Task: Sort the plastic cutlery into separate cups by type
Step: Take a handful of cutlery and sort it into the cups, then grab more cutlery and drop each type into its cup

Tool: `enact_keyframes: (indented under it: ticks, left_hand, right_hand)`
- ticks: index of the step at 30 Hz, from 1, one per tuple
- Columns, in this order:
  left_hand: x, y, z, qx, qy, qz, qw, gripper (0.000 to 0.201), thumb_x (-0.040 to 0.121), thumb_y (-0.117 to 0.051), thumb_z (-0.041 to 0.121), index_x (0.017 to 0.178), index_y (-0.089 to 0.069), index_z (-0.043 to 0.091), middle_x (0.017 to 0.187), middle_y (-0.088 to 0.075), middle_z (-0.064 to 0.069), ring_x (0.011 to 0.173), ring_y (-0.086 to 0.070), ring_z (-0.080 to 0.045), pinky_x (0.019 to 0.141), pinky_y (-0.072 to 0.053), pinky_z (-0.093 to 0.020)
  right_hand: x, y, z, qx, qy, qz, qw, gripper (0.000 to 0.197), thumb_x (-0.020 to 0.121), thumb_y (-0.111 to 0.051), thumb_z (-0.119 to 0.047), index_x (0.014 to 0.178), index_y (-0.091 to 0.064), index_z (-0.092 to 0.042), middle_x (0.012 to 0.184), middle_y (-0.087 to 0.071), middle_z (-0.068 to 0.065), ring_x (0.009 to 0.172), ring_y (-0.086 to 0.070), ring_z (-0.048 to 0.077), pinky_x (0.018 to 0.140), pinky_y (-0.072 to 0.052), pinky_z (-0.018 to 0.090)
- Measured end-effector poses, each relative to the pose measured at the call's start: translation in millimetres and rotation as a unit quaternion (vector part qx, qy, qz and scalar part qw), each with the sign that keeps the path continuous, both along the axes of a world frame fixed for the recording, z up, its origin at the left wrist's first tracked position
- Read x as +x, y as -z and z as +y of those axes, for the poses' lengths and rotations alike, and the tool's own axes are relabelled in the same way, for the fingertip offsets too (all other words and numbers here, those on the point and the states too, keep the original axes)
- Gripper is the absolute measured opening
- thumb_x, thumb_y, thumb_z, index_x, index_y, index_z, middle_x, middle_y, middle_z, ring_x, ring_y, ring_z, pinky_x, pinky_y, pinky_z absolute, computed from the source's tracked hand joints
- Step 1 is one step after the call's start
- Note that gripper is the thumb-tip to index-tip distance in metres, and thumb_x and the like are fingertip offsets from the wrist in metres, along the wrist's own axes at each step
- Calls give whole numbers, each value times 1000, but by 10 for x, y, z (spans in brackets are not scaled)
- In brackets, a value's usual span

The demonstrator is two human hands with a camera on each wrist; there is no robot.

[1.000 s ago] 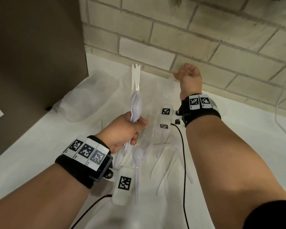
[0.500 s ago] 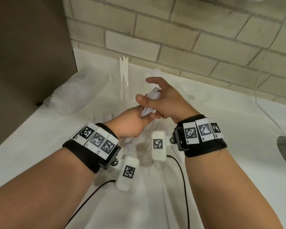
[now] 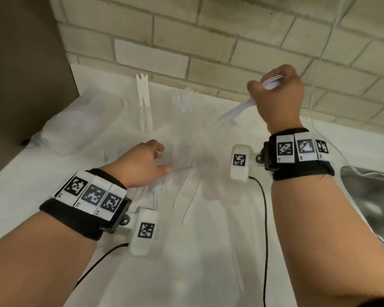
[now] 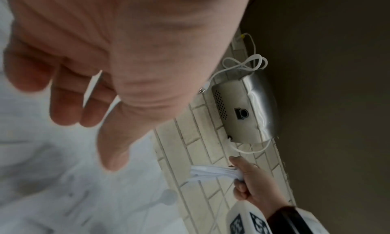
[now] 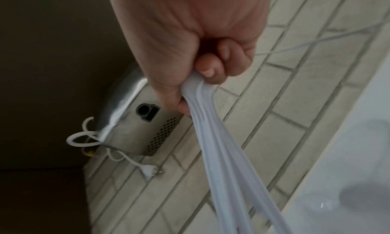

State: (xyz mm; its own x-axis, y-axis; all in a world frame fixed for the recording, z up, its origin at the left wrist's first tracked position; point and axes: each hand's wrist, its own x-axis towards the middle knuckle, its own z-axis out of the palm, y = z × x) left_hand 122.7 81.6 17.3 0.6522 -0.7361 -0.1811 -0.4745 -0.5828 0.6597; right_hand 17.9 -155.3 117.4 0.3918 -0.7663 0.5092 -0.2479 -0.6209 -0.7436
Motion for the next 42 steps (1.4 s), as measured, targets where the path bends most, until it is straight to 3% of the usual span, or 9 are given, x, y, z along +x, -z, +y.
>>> enact_keyframes:
  ticks: [4, 8, 16, 24, 29, 32, 35, 38, 42]
  left_hand:
    - [44, 101, 156, 118, 18, -25, 993, 75, 74, -77, 38, 137, -39, 24, 129, -47, -7, 106, -53, -19, 84, -43, -26]
    - [11, 164, 211, 158, 30, -16, 987, 85, 68, -81, 38, 138, -35, 27, 126, -44, -3, 102, -55, -18, 81, -46, -24]
    - [32, 243, 215, 139, 26, 3, 990, 85, 69, -82, 30, 139, -34, 24, 118, -49, 3, 98, -55, -14, 75, -41, -19]
    - [-63, 180, 178, 172, 49, -40, 983, 100, 59, -86, 35, 141, -30, 27, 131, -36, 0, 92, -55, -16, 78, -52, -27]
    - [-122, 161, 110, 207, 75, -68, 973, 100, 63, -86, 31, 143, -28, 21, 135, -36, -4, 98, -56, -21, 77, -53, -30]
    - [-128, 193, 49, 199, 89, -94, 971, 94, 66, -83, 32, 143, -30, 17, 133, -42, -5, 109, -55, -24, 88, -51, -34]
    - [-129, 225, -44, 170, 85, -117, 975, 83, 73, -79, 32, 140, -34, 13, 130, -47, -9, 111, -54, -28, 93, -47, -37]
    - [-115, 273, -108, 161, 57, -126, 977, 82, 76, -76, 35, 142, -33, 13, 134, -44, -14, 119, -49, -34, 98, -43, -42]
    - [-82, 331, -148, 178, 52, -124, 975, 79, 78, -73, 41, 141, -33, 12, 133, -46, -15, 119, -48, -35, 99, -42, -42]
  right_hand:
    - [154, 7, -314, -66, 38, -6, 997, 24, 77, -67, -25, 90, -47, -18, 71, -51, -12, 60, -51, 4, 54, -37, 7]
    - [346, 223, -502, -76, 41, 109, 990, 35, 83, -67, -29, 107, -51, -10, 88, -60, 4, 80, -58, 24, 70, -49, 33]
    - [546, 352, -670, 28, 41, 299, 953, 93, 72, -77, -52, 138, -30, -7, 136, -53, 8, 122, -54, 29, 95, -48, 38]
    - [253, 153, -198, -105, 61, 267, 956, 55, 81, -71, -42, 119, -53, -7, 125, -55, 11, 108, -59, 27, 83, -44, 30]
    - [-41, 608, 302, 22, -76, 509, 857, 45, 79, -71, -46, 98, -65, -6, 91, -66, 8, 74, -59, 21, 64, -47, 26]
    - [-195, 876, 558, 86, -135, 579, 799, 55, 81, -70, -44, 117, -56, -4, 111, -61, 11, 93, -62, 25, 73, -53, 31]
    - [-248, 1049, 728, 84, -134, 593, 789, 66, 85, -67, -37, 133, -41, -1, 127, -56, 13, 109, -60, 29, 76, -50, 30]
    - [-212, 1159, 799, 116, -119, 580, 798, 46, 91, -57, -25, 124, -42, 3, 121, -60, 16, 110, -61, 31, 61, -42, 25]
    - [-125, 1202, 860, 162, -113, 559, 805, 11, 95, -46, -12, 92, -46, -1, 114, -58, 17, 110, -61, 33, 78, -46, 28]
